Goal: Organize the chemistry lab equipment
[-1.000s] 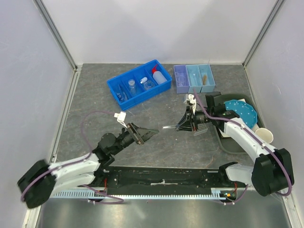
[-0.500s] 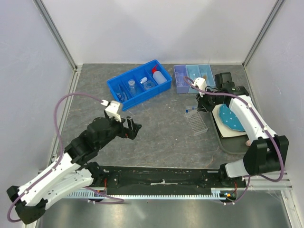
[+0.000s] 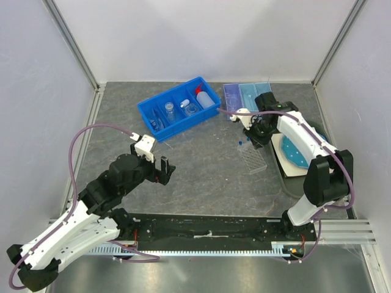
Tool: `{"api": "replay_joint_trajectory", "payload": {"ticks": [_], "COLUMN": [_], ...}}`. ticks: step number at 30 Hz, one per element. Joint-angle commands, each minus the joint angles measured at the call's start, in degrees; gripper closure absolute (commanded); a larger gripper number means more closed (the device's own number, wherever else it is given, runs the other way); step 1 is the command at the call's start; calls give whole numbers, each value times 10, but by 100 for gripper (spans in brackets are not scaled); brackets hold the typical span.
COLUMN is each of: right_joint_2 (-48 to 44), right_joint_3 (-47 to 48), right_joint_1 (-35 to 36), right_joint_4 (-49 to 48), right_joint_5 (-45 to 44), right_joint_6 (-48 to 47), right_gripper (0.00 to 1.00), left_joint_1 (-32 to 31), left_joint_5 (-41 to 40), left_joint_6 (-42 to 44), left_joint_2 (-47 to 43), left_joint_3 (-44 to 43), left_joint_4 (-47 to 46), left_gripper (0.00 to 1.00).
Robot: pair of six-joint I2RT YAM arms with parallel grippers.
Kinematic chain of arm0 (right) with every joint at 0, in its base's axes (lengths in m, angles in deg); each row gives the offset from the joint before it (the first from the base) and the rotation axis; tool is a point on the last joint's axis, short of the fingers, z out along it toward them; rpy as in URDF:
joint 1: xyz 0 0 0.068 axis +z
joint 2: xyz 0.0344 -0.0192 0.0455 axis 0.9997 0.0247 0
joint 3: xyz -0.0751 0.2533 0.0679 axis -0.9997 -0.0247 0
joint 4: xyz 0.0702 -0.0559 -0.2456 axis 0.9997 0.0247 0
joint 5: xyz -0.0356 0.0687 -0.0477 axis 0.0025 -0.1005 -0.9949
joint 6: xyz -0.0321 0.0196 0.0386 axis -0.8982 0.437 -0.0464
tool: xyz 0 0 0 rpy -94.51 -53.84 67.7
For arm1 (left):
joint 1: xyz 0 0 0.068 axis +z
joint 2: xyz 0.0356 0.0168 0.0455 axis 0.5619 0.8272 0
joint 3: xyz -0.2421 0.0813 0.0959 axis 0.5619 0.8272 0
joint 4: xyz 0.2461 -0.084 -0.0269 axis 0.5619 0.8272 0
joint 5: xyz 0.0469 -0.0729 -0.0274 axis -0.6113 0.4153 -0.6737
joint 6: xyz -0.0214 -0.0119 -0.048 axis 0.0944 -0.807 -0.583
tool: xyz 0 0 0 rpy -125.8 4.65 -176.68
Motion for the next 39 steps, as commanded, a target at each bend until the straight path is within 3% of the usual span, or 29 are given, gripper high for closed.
{"api": "replay_joint_trajectory", "payload": {"ticks": [1,11,39], "right_joint_2": [2,40,104], "right_joint_3": [8,21,59], "right_joint_1": [47,81,119], "right_joint_4": [12,8,6], "right_joint_5": [-63,-117,-163], "right_joint_6": [10,28,31], "right_gripper": [89,88,84], "left_joint_1": [3,4,5], "left_joint_5": [-11,-1,3], "left_joint_6": [24,13,9], "left_joint_2": [-14,-41,-46], "left_joint_3": [1,9,10], "left_joint_4": [-5,0,2], "left_gripper": [3,3,3]}}
